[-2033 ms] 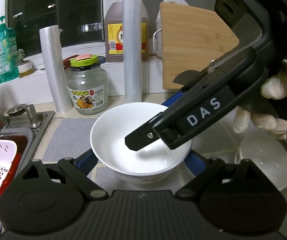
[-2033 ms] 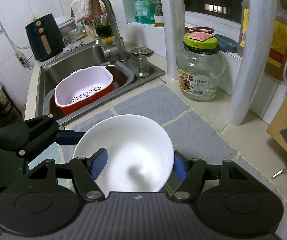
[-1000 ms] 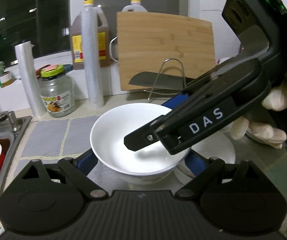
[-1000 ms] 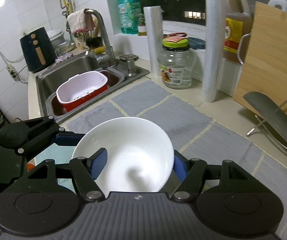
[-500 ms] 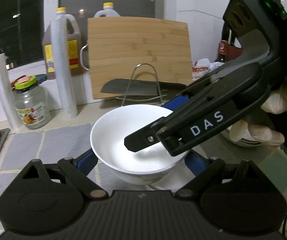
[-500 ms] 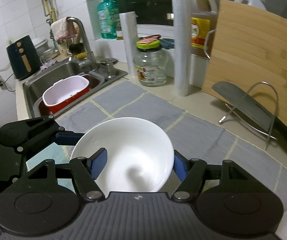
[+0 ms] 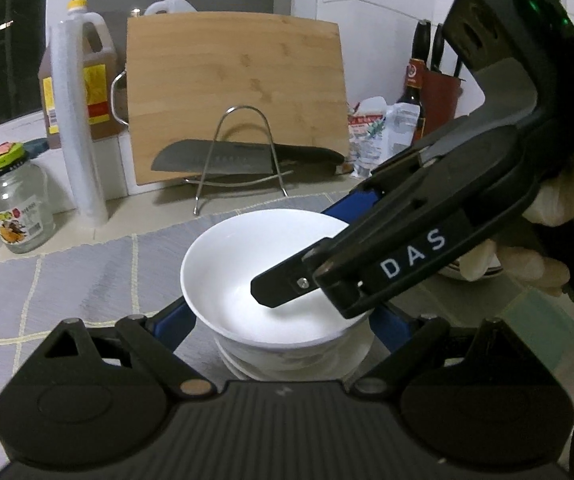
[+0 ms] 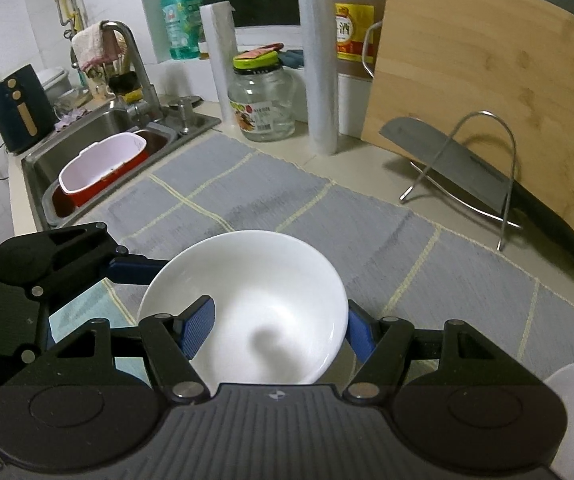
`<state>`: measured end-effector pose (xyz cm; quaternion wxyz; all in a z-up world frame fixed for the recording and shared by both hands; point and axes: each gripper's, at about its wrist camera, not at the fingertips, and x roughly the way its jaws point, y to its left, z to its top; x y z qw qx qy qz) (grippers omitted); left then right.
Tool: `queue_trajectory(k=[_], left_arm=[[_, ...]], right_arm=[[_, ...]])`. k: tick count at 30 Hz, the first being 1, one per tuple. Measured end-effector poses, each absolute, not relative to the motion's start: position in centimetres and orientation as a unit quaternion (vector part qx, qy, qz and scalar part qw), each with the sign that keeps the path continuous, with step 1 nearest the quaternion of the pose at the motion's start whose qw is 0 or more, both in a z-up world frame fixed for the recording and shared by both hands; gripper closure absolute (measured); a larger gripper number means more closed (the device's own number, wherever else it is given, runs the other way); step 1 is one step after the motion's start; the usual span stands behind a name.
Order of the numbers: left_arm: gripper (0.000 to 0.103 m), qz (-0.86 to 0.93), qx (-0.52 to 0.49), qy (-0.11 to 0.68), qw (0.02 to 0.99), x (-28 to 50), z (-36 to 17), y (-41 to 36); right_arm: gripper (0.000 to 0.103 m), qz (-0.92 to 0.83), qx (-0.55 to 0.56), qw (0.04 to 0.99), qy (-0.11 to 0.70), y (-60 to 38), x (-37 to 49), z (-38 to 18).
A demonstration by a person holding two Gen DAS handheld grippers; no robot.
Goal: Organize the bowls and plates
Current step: 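Carry the white bowl with the right tool over the two stacked bowls, then lower the bowl into the stacked bowls and open the right tool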
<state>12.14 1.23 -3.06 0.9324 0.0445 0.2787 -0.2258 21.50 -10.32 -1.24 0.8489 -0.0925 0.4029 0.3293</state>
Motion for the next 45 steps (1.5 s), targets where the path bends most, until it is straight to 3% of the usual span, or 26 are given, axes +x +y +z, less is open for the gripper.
queue_trajectory(k=[45], left_arm=[[0.008,-0.231,0.073,0.303,0.922,13.1,-4.3,0.0]], right_arm=[[0.027,0.318,-0.094,0.844,0.421,-11.0,22.0,-3.0]])
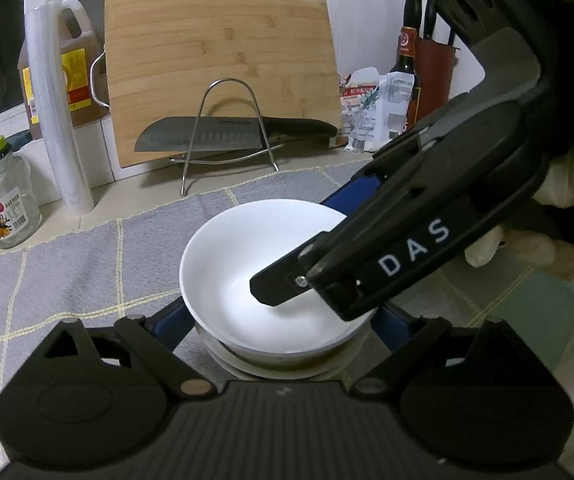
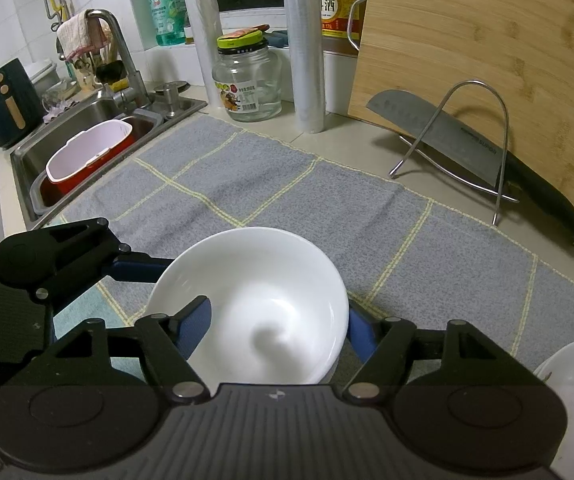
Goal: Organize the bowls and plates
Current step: 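Lower the bowl into the stacked bowls and open the right tool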
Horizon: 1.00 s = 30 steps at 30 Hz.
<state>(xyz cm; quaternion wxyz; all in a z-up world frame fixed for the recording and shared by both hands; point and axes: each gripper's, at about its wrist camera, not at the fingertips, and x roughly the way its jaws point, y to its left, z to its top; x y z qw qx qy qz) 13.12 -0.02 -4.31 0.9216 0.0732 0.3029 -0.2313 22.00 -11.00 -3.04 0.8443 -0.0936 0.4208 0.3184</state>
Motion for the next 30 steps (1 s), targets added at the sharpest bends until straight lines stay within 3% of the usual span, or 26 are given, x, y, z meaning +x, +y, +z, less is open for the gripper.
queue_trajectory(k=[7,13,30], left_arm=[[0.006,-0.234,0.071,0.301,0.922,13.2,-4.3,0.2],[0.006,-0.234,0.072,0.301,0.922,13.0,-4.3,0.2],[0.002,-0.225,0.063,0.268,0.935,12.3,-2.7,2.2]], right_arm=[[0.020,0.324,-0.090,0.844,0.418,-11.1,21.9,-2.8],[0.004,0.324,-0.092,0.849,0.406,-11.2,21.6,-2.2],[0.002,0.311,-0.079,0.860,0.398,-12.3,21.8,-1.7]])
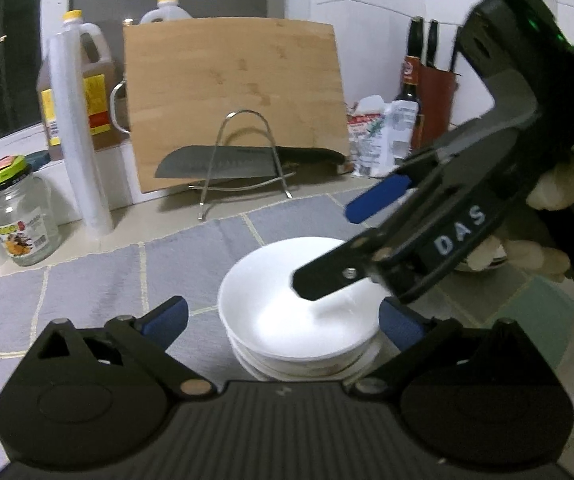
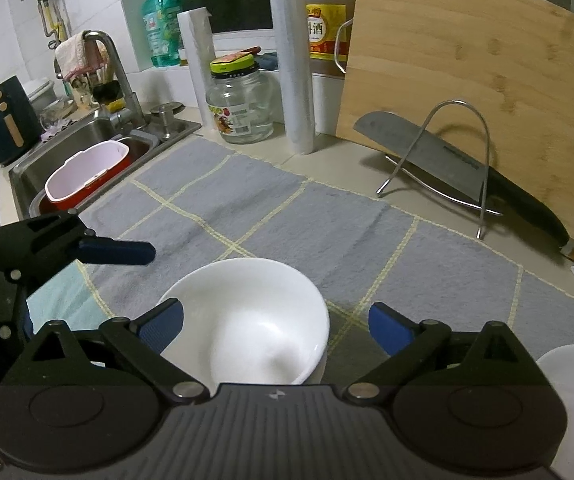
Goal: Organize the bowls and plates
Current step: 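Lower the bowl into the stacked bowls and open the right tool, then move both tools to opposite sides of the three-bowl stack rim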
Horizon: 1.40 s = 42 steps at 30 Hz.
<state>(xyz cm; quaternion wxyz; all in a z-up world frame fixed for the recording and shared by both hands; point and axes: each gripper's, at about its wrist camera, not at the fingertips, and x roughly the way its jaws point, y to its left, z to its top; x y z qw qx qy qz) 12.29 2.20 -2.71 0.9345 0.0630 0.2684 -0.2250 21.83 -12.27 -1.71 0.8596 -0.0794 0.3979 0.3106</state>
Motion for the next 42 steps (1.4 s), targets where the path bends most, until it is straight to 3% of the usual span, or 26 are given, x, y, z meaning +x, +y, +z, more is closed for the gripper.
queue_trajectory(k=[25,42], left_arm=[[0.002,-0.200,0.052,0.270,0.940,11.2,-1.5,4.8],[0.002,-0.244,0.070,0.334,0.908,10.7,-4.3,2.7]], right_arm=[[0.001,0.209,-0.019,0.899,0.384,-19.9,19.7,-1.2],[0.000,0.248,-0.039,0.874,0.416,-19.3,17.3,-5.0]])
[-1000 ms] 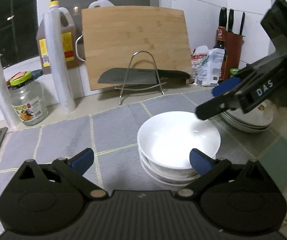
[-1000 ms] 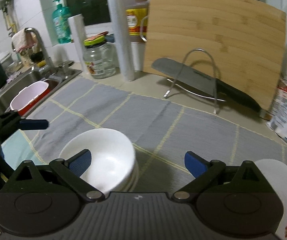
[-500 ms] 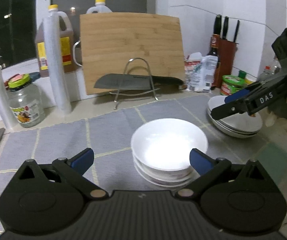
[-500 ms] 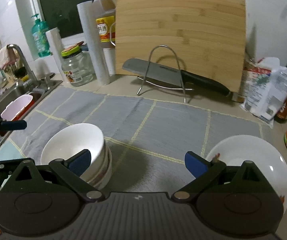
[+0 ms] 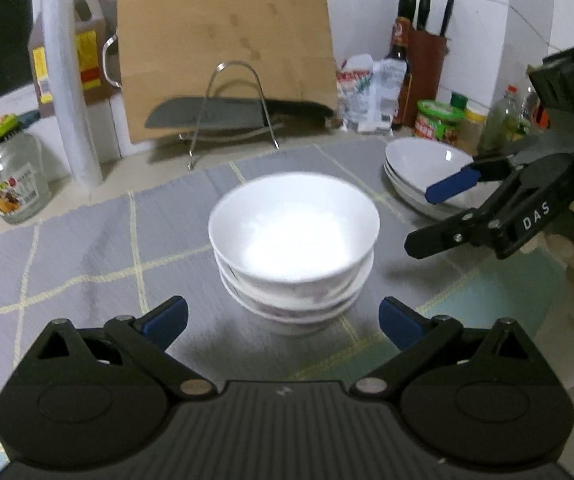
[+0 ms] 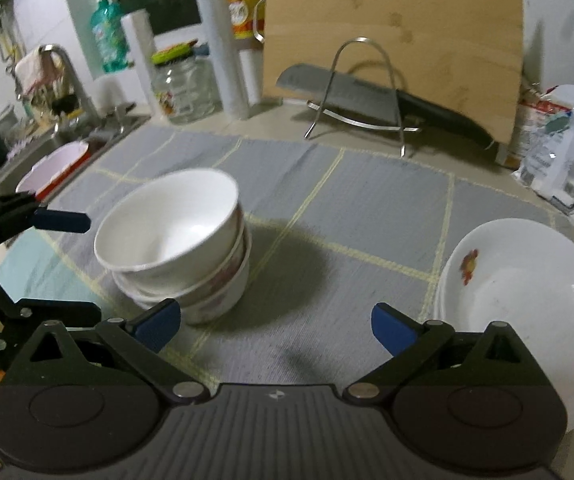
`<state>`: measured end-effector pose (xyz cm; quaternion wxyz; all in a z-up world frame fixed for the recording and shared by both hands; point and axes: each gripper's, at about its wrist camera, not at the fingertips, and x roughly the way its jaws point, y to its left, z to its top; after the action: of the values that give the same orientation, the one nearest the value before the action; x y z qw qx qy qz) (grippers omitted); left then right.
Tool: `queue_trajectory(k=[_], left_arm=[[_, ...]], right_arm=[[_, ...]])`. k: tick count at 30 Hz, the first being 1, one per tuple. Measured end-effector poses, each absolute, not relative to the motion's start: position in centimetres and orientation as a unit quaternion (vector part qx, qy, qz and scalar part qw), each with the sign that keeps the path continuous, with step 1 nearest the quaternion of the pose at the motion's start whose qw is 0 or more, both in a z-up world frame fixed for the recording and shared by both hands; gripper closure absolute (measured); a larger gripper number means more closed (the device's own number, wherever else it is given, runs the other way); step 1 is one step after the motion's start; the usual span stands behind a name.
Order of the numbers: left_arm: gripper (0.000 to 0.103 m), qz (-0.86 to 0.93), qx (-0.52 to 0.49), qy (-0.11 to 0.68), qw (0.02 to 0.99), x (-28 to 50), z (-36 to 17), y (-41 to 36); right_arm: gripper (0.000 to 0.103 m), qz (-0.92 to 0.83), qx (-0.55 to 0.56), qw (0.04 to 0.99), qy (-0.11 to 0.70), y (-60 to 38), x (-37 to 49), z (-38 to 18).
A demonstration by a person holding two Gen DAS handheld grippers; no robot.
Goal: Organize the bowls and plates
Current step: 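Move both tools to opposite sides of the three-bowl stack rim, then close the left tool on the bowl stack rim while the right tool closes opposite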
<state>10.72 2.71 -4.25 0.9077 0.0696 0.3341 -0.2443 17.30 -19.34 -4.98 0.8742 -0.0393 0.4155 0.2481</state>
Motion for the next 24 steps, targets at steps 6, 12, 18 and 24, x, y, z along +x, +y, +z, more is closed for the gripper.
queue_trajectory(k=[6,12,18,24], left_arm=[[0.002,-0.255,0.076,0.360,0.894,11.4,-6.4,2.4],[0.002,-0.256,0.066,0.391,0.881,12.8,-9.1,2.3],[0.002,-0.246,0.078,0.398,0.881,13.3,-10.4,1.4],[0.000,-0.238,0.108,0.395,0.881,13.5,-10.6,0.2]], right_arm=[[0.000,0.256,-0.060,0.862,0.434,-18.4,17.7,-6.8],[0.000,0.265,-0.085,0.848,0.452,-17.3,18.8,-9.3],[0.000,0.292,-0.141,0.837,0.441,-16.2,19.4,-11.0],[0.000,0.337,-0.180,0.827,0.414,-15.9,19.9,-11.3]])
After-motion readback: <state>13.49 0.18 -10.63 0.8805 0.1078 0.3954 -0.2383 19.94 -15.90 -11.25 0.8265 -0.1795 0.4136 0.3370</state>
